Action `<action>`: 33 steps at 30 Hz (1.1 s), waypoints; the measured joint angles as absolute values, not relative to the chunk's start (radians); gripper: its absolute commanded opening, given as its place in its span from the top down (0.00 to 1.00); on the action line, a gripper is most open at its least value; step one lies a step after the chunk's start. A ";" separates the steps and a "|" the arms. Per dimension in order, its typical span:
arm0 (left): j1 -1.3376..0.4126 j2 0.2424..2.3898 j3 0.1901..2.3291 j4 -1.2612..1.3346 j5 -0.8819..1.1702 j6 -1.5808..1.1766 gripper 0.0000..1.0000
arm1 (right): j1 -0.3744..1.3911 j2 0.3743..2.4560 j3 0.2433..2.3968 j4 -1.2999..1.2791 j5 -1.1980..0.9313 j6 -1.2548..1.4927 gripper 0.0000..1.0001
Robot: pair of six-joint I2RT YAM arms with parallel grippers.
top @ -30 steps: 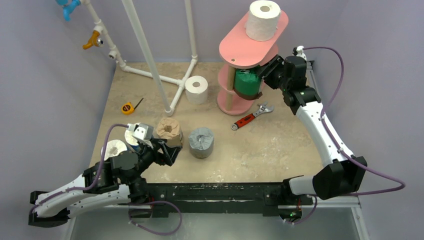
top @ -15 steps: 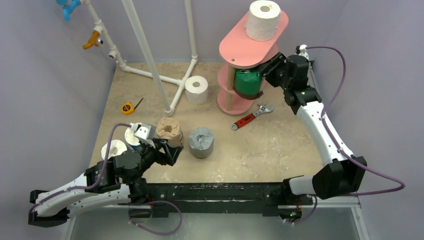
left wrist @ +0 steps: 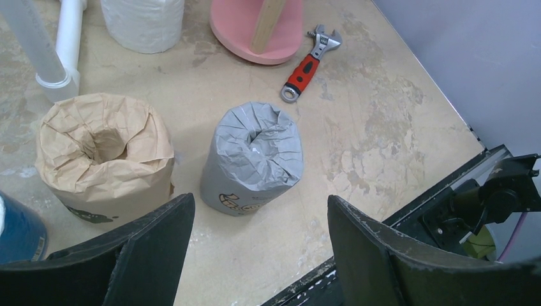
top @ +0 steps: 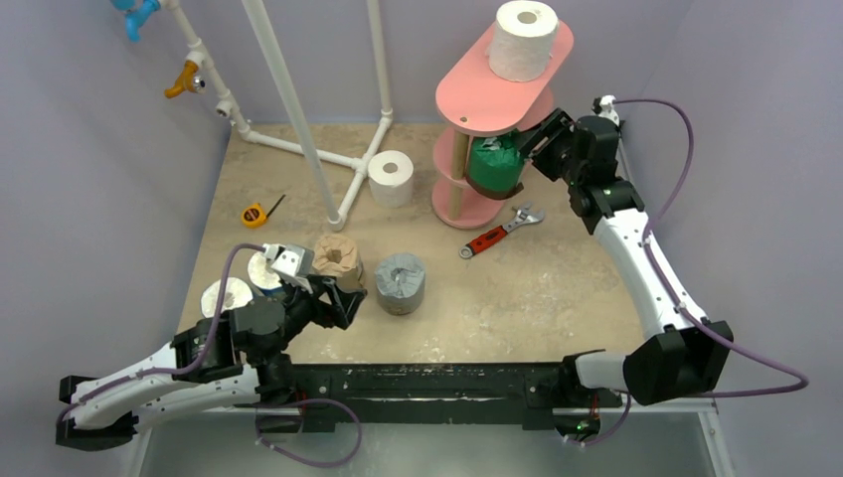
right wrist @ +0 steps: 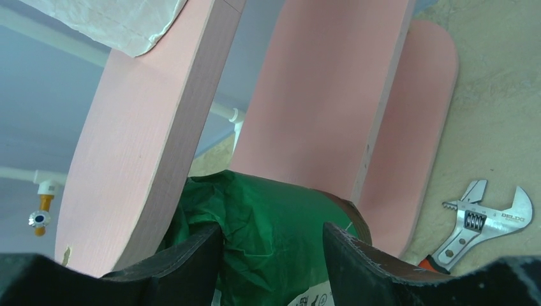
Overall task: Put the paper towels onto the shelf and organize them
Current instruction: Move the paper towel to the shelf.
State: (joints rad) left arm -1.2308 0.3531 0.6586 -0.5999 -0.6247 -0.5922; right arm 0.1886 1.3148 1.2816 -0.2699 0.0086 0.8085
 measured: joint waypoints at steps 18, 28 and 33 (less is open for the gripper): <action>-1.231 0.369 0.659 -0.584 -0.613 -0.592 0.25 | 0.181 1.289 1.230 -0.215 -0.073 0.853 0.57; -1.231 0.369 0.659 -0.584 -0.613 -0.593 0.25 | 0.180 1.289 1.215 -0.155 -0.076 0.886 0.57; -1.231 0.369 0.659 -0.584 -0.613 -0.593 0.25 | 0.180 1.289 1.205 -0.134 -0.062 0.899 0.58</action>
State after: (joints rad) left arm -1.2308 0.3695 0.6586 -0.5838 -0.6132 -0.5926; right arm 0.1802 1.2892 1.2049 -0.1341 -0.0624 0.8989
